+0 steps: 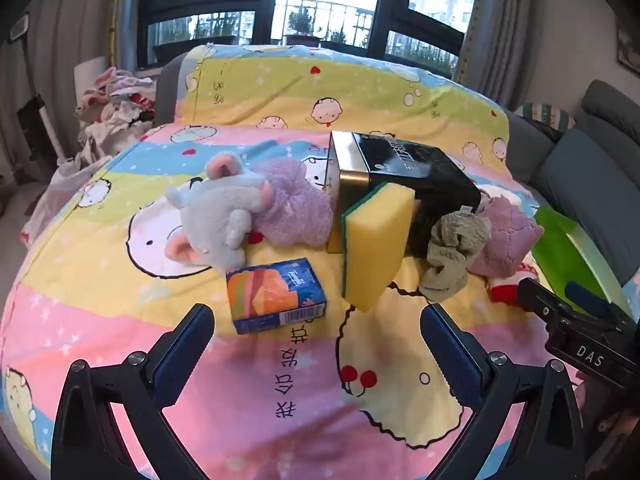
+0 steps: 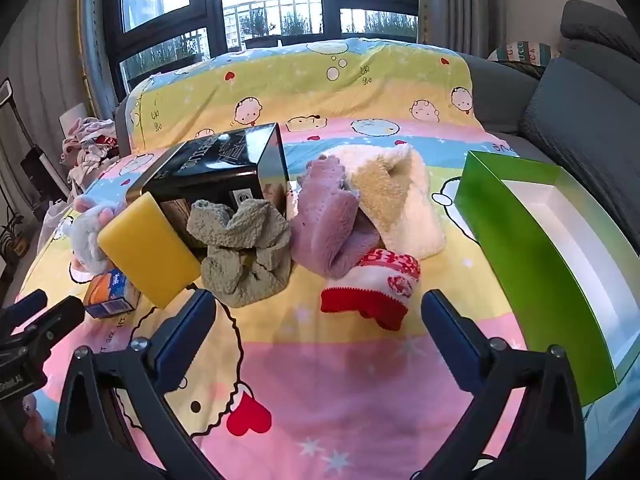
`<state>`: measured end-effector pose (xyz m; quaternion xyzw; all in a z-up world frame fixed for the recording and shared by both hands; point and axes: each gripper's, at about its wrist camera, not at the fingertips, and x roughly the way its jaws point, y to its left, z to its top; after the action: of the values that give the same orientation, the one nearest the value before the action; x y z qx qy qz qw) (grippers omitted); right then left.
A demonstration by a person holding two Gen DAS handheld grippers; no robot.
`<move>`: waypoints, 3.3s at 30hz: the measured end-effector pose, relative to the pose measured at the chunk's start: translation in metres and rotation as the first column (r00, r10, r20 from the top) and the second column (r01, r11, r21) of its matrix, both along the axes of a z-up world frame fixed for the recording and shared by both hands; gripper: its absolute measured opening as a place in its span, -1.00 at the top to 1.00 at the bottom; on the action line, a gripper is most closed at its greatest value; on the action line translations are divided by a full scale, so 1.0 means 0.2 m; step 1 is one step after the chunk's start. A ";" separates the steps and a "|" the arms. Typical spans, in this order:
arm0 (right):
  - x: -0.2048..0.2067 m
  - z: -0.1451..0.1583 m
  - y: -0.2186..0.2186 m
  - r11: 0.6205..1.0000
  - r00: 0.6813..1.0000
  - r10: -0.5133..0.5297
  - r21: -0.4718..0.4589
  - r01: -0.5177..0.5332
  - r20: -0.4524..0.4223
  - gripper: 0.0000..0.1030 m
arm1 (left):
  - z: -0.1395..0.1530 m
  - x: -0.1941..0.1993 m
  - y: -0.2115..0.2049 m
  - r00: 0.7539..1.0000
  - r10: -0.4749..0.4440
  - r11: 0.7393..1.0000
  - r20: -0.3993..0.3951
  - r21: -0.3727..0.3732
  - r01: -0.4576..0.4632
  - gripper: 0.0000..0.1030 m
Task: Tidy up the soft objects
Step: 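Move the right tool toward the yellow-green sponge by the black tin, then close the right gripper on the yellow-green sponge and lift it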
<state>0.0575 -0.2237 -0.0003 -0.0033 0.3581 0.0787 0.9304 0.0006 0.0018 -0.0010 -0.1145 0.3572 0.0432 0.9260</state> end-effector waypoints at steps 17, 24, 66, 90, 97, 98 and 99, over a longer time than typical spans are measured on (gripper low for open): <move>-0.01 0.00 0.02 1.000 1.000 -0.001 0.015 0.001 -0.015 -0.90 | -0.02 -0.03 0.12 0.998 0.050 0.998 -0.044 -0.024 -0.051 -1.00; -0.01 -0.01 0.03 1.000 1.000 -0.016 0.006 0.016 -0.022 -0.83 | 0.00 -0.03 0.14 0.998 0.040 0.998 -0.040 -0.048 -0.042 -1.00; 0.42 0.01 0.62 0.988 0.941 0.042 0.155 0.011 -0.337 0.20 | 0.01 -0.05 0.36 0.993 0.105 0.991 -0.052 -0.081 -0.109 -0.69; 0.08 -0.09 0.20 0.937 0.903 0.146 0.350 0.005 -0.403 -0.27 | -0.05 -0.02 0.12 0.985 -0.134 0.975 -0.104 -0.190 0.113 -0.69; 0.00 -0.13 0.18 0.906 0.874 0.220 0.423 -0.019 -0.433 -0.27 | -0.11 -0.02 -0.03 0.950 -0.268 0.949 -0.162 -0.217 0.230 -0.52; 0.00 -0.15 0.19 0.906 0.867 0.230 0.422 -0.024 -0.443 -0.25 | -0.11 -0.01 -0.05 0.948 -0.271 0.949 -0.167 -0.212 0.234 -0.35; 0.00 -0.18 0.20 0.910 0.859 0.232 0.415 -0.025 -0.457 -0.21 | -0.12 -0.01 -0.06 0.945 -0.276 0.949 -0.173 -0.208 0.239 -0.19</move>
<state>0.0576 -0.1827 -0.0356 0.1799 0.5606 0.2105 0.7804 -0.0019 -0.0105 -0.0243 -0.1470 0.4628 -0.1004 0.8684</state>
